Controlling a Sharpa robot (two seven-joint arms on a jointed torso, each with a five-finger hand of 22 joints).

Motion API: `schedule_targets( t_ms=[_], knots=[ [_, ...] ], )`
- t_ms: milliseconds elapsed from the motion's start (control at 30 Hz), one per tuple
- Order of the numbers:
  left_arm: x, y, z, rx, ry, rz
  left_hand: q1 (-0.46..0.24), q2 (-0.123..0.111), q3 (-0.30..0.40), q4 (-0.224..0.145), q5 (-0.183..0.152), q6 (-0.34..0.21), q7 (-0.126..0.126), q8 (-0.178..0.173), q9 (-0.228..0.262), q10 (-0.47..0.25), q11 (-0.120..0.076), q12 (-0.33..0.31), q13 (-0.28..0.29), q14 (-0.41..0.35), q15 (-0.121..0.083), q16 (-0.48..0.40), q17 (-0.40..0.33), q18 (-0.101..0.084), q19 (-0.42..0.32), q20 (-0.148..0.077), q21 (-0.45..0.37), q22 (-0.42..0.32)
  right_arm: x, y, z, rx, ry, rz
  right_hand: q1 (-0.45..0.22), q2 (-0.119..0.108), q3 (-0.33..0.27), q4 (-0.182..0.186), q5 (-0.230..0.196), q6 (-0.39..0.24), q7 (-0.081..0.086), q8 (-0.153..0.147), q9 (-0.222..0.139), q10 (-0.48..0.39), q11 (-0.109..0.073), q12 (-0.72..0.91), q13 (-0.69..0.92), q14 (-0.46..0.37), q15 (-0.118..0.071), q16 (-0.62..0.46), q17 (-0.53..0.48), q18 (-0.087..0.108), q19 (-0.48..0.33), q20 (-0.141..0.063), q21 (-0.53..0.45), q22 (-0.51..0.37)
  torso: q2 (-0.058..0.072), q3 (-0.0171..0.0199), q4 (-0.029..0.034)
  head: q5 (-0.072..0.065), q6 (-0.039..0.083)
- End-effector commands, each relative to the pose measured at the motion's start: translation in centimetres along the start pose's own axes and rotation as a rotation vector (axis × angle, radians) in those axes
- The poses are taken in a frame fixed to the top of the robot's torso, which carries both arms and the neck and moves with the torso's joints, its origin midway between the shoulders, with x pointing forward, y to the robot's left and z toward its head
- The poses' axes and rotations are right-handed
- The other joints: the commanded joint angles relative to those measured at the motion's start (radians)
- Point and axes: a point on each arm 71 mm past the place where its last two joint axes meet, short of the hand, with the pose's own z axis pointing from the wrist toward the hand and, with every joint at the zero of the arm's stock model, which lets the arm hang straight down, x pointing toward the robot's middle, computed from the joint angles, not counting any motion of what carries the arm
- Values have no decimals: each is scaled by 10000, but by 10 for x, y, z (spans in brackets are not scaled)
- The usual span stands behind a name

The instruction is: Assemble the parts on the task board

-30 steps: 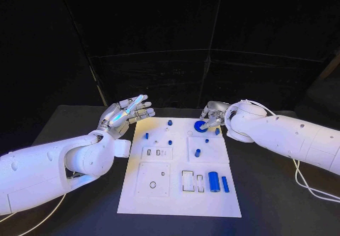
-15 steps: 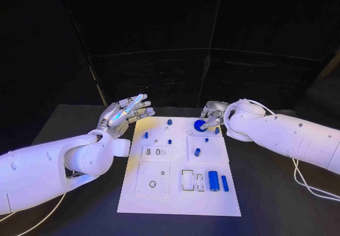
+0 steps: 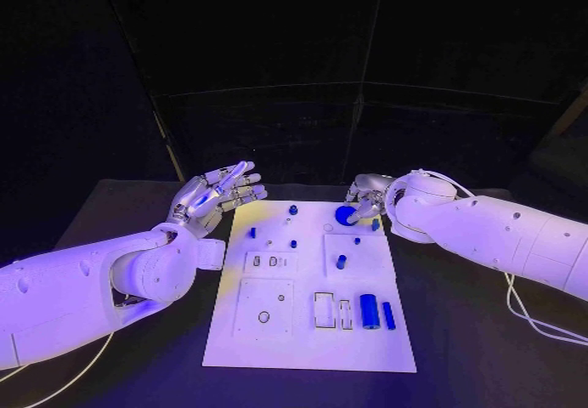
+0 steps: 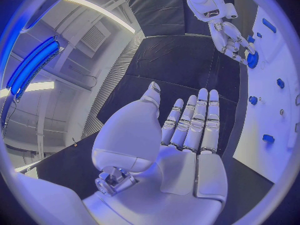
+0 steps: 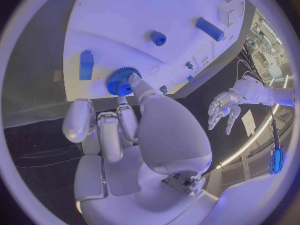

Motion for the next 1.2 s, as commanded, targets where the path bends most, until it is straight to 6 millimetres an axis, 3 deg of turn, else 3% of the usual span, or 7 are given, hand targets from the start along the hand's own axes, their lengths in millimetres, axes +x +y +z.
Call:
schedule_targets(
  t_ms=[33, 433, 633, 867, 1000, 1200],
  knots=[
    [2, -1, 0, 74, 150, -19, 34, 102, -10, -57, 37, 11, 776, -48, -11, 3, 71, -55, -1, 37, 43, -40, -16, 100, 58, -21, -39, -11, 0, 0, 0, 36, -114, -432, 65, 88, 70, -34, -49, 126, -13, 73, 21, 100, -28, 78, 66, 747, 16, 47, 1309, -165, 77, -5, 53, 43, -2, 2, -8, -13, -11],
    [1, -1, 0, 63, 132, -8, 42, 127, -15, -76, 37, 20, 776, -60, -10, 13, 69, -70, 1, 47, 42, -58, -22, 100, 70, -23, -58, -27, -4, 2, -1, 61, -947, -253, -83, 454, 550, -73, -299, 943, -212, 413, 61, 383, -198, 335, 422, 753, -117, 52, 1331, -188, 152, -111, 141, 201, 1, -4, 7, -10, -24],
    [1, -1, 0, 55, 127, -5, 44, 132, -15, -79, 37, 27, 777, -62, -10, 16, 69, -72, 1, 50, 42, -61, -22, 100, 73, -23, -60, -29, -8, 10, -5, -225, -1537, -98, -153, 447, 688, -107, -329, 1138, -280, 448, 58, 467, -258, 402, 522, 758, -171, 56, 1346, -218, 236, -162, 210, 357, 0, 5, -2, 6, -19],
    [1, -1, 0, 52, 124, -4, 46, 138, -15, -82, 37, 35, 777, -63, -9, 18, 69, -74, 1, 52, 41, -63, -23, 100, 75, -23, -63, -31, -7, 33, -15, -840, -1785, -26, -228, 412, 722, -103, -340, 1176, -291, 426, 45, 559, -272, 484, 639, 766, -188, 67, 1381, -241, 300, -182, 261, 476, -7, -17, 20, 4, -3],
    [2, -1, 0, 47, 131, -7, 46, 138, -15, -82, 37, 35, 777, -63, -9, 18, 69, -74, 1, 52, 41, -63, -23, 100, 75, -23, -63, -31, -4, 53, -20, -1267, -1710, 3, -437, 307, 709, -35, -335, 1182, -291, 361, 16, 561, -273, 475, 631, 767, -194, 66, 1379, -244, 307, -197, 270, 483, 6, -8, 34, 42, 4],
    [2, -1, 0, 47, 141, -11, 46, 138, -15, -82, 37, 35, 777, -63, -9, 18, 69, -74, 1, 52, 41, -63, -23, 100, 75, -23, -63, -31, 0, 81, -20, -1796, -1751, -175, -544, 254, 707, 5, -365, 1192, -294, 324, 3, 562, -274, 471, 629, 764, -197, 61, 1365, -245, 312, -202, 275, 492, 5, -18, 19, 113, -3]
  ],
)
